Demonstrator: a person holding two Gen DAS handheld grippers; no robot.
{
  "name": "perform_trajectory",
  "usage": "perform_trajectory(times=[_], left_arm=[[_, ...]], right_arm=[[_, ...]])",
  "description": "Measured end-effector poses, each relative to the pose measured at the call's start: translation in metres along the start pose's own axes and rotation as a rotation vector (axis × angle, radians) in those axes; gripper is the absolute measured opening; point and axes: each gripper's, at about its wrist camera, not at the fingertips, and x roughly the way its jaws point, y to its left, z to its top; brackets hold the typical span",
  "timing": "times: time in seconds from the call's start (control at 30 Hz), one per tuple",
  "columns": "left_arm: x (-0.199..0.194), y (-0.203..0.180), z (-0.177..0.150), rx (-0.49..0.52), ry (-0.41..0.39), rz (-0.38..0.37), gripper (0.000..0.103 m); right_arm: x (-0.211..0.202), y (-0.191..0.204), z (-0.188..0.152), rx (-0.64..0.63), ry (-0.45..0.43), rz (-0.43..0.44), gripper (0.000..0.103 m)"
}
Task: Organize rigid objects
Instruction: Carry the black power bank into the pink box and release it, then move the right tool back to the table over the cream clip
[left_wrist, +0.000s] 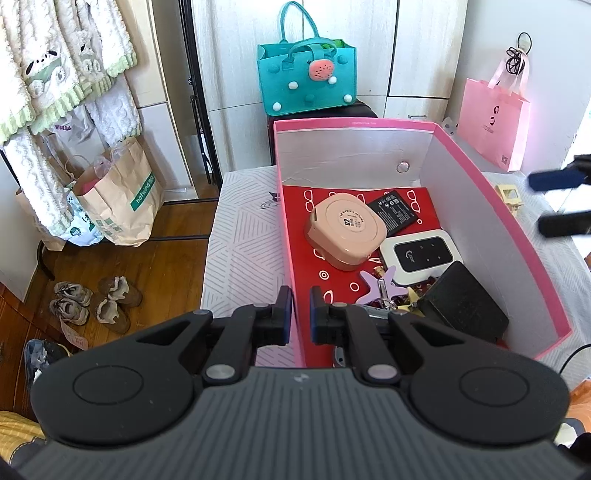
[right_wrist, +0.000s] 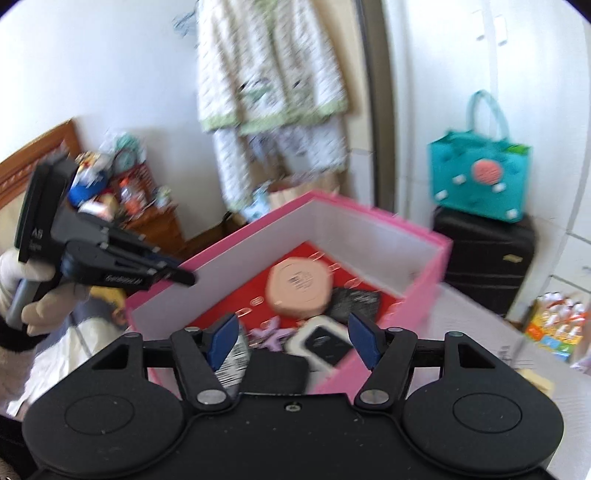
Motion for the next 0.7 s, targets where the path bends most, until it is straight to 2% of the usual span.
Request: perform_trajectory(times=[0.13, 0.37, 0.7], left_arm=[[0.001, -0.001, -0.001, -0.009, -0.004, 0.007, 0.007], [0.002, -0.008, 0.0, 0.014, 0.008, 0.041, 0.007], [0.002, -0.008, 0.0, -0.007, 0.012, 0.049, 0.007]], right_arm=[[-0.023, -0.038, -0.012, 0.116, -0.122, -0.142, 0.073], [-0.022, -0.095, -0.036, 0.228, -0.091, -0.272, 0.073], [0.013, -0.147, -0.082, 0.326, -0.025, -0.456, 0.073]])
